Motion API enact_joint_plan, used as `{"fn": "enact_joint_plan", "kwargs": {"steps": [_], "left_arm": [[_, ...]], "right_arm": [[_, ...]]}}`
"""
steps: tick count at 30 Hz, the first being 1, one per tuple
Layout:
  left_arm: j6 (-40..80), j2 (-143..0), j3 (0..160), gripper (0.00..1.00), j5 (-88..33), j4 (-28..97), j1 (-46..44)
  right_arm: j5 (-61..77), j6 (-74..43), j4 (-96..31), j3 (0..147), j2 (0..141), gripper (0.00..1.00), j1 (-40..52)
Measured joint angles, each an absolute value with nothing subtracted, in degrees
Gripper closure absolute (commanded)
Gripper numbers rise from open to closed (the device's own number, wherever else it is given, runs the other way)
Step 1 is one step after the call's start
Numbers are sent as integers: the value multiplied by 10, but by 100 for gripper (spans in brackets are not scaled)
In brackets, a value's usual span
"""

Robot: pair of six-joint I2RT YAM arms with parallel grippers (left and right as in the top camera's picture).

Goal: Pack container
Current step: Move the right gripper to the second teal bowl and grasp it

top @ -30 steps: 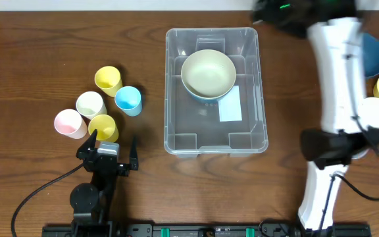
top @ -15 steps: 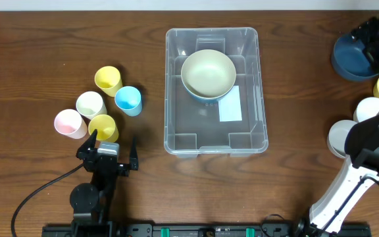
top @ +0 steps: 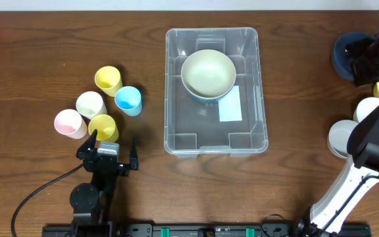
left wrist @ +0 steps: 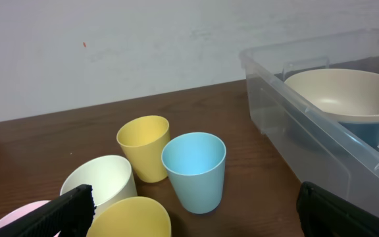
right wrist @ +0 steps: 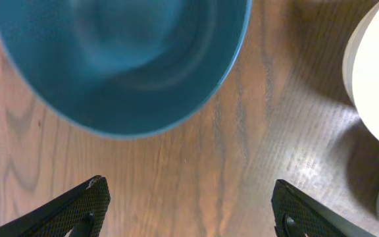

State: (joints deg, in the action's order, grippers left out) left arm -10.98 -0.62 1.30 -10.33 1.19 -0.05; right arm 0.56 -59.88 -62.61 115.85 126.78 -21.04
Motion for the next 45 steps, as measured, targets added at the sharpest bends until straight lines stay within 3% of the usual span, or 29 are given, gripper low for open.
{"fn": "enact_joint_plan", "kwargs": {"steps": [17, 22, 39, 45], "left_arm": [[-110, -6, 13, 2, -103, 12, -1], [-110, -6, 13, 2, -103, 12, -1], [-110, -6, 13, 2, -103, 12, -1], [-110, -6, 13, 2, -103, 12, -1]], "right_arm": [[-31, -683, -500, 1050, 1268, 21, -211], [-48, -687, -498, 1050, 1268, 40, -211], [-61, -704, -474, 1049, 1269, 36, -213], [-58, -714, -466, 1049, 1289, 41, -213]]}}
